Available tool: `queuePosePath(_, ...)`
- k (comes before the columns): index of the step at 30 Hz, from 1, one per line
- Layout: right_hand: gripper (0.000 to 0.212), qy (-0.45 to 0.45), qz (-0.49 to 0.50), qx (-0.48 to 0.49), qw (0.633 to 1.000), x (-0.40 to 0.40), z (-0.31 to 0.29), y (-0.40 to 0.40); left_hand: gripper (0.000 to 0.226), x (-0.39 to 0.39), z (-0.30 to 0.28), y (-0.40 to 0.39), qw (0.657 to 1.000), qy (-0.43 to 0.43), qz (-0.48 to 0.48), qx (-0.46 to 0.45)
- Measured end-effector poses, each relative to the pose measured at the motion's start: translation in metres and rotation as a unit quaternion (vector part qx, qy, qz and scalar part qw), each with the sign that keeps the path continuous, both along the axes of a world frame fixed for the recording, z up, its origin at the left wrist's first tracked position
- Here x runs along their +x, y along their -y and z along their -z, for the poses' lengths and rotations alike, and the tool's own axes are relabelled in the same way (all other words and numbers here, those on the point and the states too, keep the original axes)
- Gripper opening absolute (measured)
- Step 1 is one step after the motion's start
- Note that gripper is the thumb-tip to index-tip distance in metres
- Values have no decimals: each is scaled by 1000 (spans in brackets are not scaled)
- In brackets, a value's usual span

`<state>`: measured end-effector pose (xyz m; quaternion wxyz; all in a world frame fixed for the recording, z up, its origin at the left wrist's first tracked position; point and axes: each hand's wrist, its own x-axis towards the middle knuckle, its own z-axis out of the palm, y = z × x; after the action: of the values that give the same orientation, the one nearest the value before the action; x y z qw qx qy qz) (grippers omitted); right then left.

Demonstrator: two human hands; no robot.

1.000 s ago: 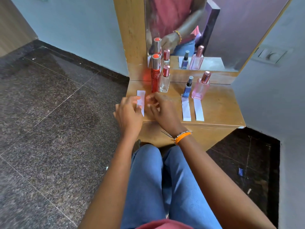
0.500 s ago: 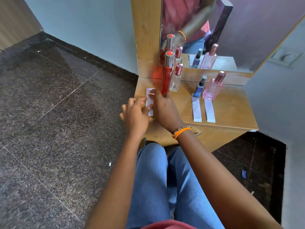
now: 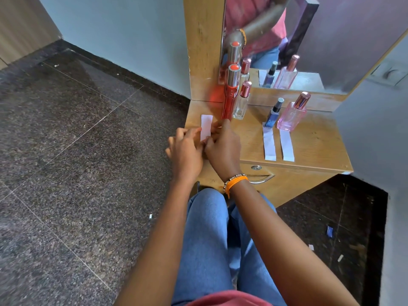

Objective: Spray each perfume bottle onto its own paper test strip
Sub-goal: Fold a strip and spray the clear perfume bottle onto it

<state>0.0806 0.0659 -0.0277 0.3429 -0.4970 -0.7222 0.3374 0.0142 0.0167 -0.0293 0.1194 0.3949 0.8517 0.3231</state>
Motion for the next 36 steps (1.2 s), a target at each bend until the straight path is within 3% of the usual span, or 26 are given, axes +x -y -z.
queuePosePath(10,22,-70,59,-74,993,-6,-5,-11,30,-2,1,1,1000,15,-2,14)
queuePosePath(21,27,-61,72,-120,988,-7,-9,-20,30,-4,4,-1,999,31,4,27)
queuePosePath(27,12,-37,78,-140,986,-6,-11,-22,29,-4,4,0,999,36,2,28)
queuePosePath(36,10,-61,70,-164,982,-4,-11,-24,30,-4,4,0,999,34,3,27)
